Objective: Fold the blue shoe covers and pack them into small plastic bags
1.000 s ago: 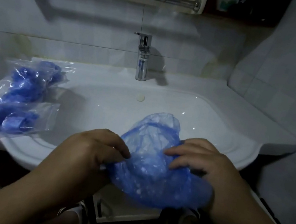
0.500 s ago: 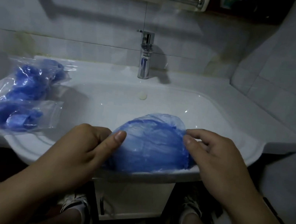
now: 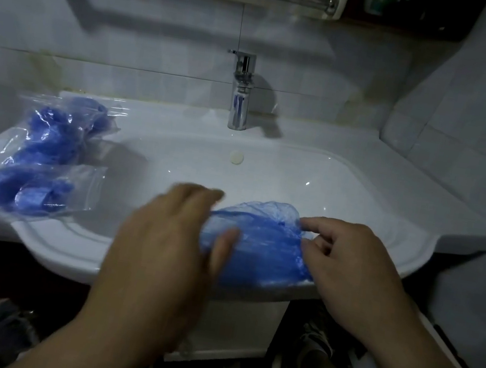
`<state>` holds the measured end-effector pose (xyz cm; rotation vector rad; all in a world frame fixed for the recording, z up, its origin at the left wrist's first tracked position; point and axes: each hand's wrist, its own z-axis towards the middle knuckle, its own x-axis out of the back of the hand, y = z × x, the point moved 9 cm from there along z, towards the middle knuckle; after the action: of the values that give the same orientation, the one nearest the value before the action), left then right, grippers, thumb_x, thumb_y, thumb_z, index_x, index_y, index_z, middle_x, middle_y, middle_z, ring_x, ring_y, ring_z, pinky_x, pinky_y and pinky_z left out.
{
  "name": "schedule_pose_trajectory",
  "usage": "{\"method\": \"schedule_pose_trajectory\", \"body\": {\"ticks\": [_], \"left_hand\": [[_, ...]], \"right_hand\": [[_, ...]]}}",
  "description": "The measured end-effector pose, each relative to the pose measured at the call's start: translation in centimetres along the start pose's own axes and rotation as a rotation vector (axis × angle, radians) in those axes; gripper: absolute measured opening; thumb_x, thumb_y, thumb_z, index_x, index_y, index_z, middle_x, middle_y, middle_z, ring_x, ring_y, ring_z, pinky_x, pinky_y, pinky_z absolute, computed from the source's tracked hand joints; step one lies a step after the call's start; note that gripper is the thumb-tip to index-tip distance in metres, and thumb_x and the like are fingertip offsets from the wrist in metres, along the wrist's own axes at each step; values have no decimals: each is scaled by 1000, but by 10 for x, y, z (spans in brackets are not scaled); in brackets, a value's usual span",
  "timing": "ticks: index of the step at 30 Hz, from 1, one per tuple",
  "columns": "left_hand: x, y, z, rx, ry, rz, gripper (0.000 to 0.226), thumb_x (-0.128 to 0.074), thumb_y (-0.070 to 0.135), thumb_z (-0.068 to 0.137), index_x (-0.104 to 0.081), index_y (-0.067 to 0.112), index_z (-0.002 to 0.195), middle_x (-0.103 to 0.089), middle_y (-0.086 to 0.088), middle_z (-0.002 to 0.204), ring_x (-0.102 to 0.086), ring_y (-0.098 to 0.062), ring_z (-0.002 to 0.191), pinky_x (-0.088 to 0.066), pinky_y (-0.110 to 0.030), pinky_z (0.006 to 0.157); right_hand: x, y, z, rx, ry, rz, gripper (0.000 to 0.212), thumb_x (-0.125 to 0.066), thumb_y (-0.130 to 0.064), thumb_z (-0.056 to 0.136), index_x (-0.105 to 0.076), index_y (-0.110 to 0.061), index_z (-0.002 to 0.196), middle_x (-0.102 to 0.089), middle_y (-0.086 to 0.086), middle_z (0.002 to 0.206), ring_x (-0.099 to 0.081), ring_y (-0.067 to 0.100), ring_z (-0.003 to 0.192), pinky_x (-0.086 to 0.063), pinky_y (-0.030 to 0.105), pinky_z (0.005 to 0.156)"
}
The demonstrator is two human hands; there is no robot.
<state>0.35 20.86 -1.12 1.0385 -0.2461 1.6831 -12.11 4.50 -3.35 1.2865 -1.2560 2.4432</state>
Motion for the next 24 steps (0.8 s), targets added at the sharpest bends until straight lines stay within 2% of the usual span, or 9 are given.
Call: {"method": "schedule_pose_trajectory", "body": {"ticks": [4, 7, 10, 11, 13, 15, 17, 19, 24], "left_hand": [[-48, 17, -15, -94, -359, 168, 90, -4, 77, 83, -36, 22, 146, -49, 2, 145, -50, -18, 128, -36, -31, 107], [-53, 19, -15, -203, -358, 166, 85, -4, 80, 82, -42, 28, 137, -56, 8, 132, -57, -13, 112, -44, -32, 96], [-56, 23, -16, -236, -357, 166, 72, -19, 78, 85, -56, 27, 119, -68, 6, 104, -66, -16, 87, -51, -33, 78], [-59, 22, -15, -227, -349, 162, 61, -31, 73, 84, -56, 26, 114, -70, 3, 96, -67, -19, 80, -49, -32, 73], [-62, 22, -14, -206, -347, 165, 57, -68, 55, 62, -49, 19, 103, -71, -8, 78, -69, -25, 63, -44, -33, 68], [-68, 22, -16, -251, -346, 191, 71, -79, 51, 42, -53, 14, 98, -72, -10, 73, -70, -25, 59, -50, -33, 60], [-66, 20, -18, -222, -415, 124, 60, -53, 68, 61, -64, 24, 102, -71, 4, 89, -69, -18, 77, -52, -30, 72], [-57, 19, -17, -189, -410, 157, 63, -36, 76, 73, -52, 35, 118, -61, 16, 111, -59, -8, 99, -41, -27, 90], [-58, 21, -15, -200, -344, 261, 61, -37, 76, 83, -35, 35, 127, -51, 15, 121, -48, -7, 102, -33, -24, 93]], "right_hand": [[3, -1, 0, -9, -36, -47, 30, -54, -19, 94, -68, -27, 119, -60, -17, 73, -56, -3, 64, -38, 7, 53], [25, -10, -2, -1, 59, -221, 35, -52, -21, 93, -63, -30, 124, -63, -11, 104, -54, 1, 80, -38, 15, 71], [35, -60, -13, 225, 184, -268, 32, -45, -33, 96, -61, -30, 124, -55, -11, 119, -51, 7, 100, -41, 27, 86], [19, -83, -17, 379, 93, -234, 35, -41, -38, 96, -63, -29, 122, -57, -11, 124, -49, 9, 111, -39, 32, 97], [-31, -106, -27, 581, -196, -218, 50, -28, -49, 95, -60, -30, 128, -52, -13, 140, -32, 7, 138, -14, 35, 118], [-62, -94, -24, 514, -368, -256, 58, -16, -56, 98, -48, -32, 139, -43, -13, 149, -16, 6, 146, 3, 38, 121], [-68, -74, -19, 438, -425, -391, 45, -20, -47, 103, -33, -35, 144, -43, -8, 148, -22, 14, 145, 1, 43, 121], [-67, -55, -17, 426, -468, -560, 40, -26, -37, 103, -26, -38, 142, -46, -5, 142, -37, 22, 136, -11, 47, 120], [-54, -34, -9, 324, -405, -522, 60, -4, -61, 88, -52, -34, 111, -62, -7, 106, -55, 15, 95, -44, 37, 92]]}}
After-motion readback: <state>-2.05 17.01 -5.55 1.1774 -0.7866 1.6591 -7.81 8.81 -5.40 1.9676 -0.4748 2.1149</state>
